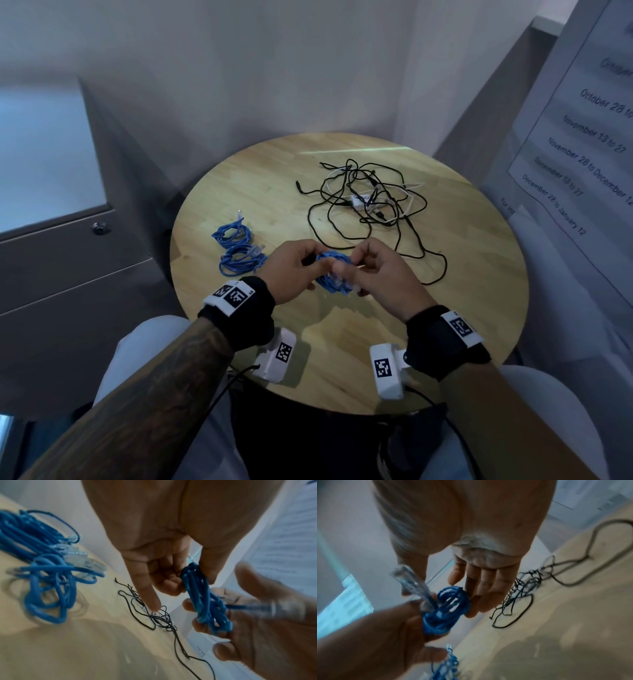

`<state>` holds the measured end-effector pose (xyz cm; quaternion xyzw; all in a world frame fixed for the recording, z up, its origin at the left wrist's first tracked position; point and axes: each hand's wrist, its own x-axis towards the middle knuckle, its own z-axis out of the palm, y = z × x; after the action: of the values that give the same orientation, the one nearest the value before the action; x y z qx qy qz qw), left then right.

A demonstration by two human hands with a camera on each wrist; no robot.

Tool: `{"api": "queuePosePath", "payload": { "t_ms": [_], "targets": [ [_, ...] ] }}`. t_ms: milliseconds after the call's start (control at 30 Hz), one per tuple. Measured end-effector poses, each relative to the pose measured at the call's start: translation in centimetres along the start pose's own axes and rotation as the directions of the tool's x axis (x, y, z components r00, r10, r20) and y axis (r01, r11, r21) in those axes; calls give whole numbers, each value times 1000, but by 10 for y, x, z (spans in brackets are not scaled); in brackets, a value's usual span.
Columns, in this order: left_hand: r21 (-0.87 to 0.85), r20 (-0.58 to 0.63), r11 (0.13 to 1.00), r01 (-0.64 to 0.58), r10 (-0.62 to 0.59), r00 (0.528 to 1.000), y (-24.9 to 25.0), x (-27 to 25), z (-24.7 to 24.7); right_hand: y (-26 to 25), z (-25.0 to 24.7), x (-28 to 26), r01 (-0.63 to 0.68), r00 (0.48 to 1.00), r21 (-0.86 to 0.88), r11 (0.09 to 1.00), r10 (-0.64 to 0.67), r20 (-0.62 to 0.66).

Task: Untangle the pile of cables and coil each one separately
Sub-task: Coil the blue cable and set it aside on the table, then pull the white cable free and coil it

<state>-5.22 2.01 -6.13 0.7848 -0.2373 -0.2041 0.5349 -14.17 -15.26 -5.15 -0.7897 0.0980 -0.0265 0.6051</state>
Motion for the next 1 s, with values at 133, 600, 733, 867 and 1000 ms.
{"api": "queuePosePath", "payload": {
  "t_ms": [133,600,733,867,1000],
  "targets": [
    [-122,-62,992,11,-19,998,0,1,-2,4,4,-2,57,998,-107,993,-58,-7],
    [-366,-8,926,96,-107,994,-2,1,-13,7,1,5,264,937,-475,839,-340,-79],
    [-313,1,943,112,-118,993,-1,5,-17,6,-3,5,259,955,-358,897,-293,-42],
    [-5,-119,995,103,-102,988,4,28,-36,1,-17,15,168,977,-261,950,-197,-86],
    [240,-266,963,119,-53,962,15,72,-78,3,-49,54,42,947,-239,970,-115,-299]
  ]
}}
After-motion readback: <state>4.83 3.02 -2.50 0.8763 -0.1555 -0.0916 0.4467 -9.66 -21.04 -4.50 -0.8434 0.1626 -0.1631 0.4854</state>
